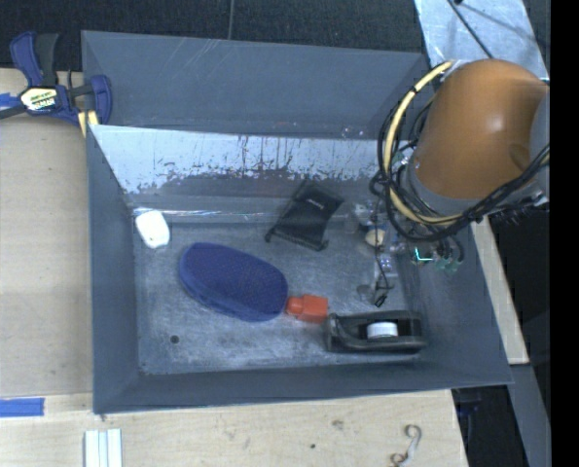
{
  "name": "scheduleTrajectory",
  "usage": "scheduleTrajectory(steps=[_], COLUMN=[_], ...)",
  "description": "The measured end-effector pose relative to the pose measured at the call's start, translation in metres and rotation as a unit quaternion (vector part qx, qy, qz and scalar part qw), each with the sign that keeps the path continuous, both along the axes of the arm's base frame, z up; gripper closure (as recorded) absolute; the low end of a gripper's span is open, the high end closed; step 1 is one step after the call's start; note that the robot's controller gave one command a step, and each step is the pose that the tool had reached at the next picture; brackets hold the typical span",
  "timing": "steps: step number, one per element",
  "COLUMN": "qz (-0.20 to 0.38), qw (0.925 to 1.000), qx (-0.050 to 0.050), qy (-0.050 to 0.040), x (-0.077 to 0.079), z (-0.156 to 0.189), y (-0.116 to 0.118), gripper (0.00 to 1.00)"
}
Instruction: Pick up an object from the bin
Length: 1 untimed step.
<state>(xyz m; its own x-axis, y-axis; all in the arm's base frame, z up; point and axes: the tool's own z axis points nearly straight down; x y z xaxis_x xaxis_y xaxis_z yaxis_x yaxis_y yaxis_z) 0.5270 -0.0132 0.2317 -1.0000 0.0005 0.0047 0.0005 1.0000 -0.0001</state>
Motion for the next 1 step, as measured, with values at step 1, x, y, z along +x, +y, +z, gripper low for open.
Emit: scheduleTrajectory(steps=[1], qz=[-0.077], qw=[0.9971], qx=[0.0], qy=[0.0017], x=[-0.0426], z=[-0.1356], y=[0.0061], gripper=[0.0])
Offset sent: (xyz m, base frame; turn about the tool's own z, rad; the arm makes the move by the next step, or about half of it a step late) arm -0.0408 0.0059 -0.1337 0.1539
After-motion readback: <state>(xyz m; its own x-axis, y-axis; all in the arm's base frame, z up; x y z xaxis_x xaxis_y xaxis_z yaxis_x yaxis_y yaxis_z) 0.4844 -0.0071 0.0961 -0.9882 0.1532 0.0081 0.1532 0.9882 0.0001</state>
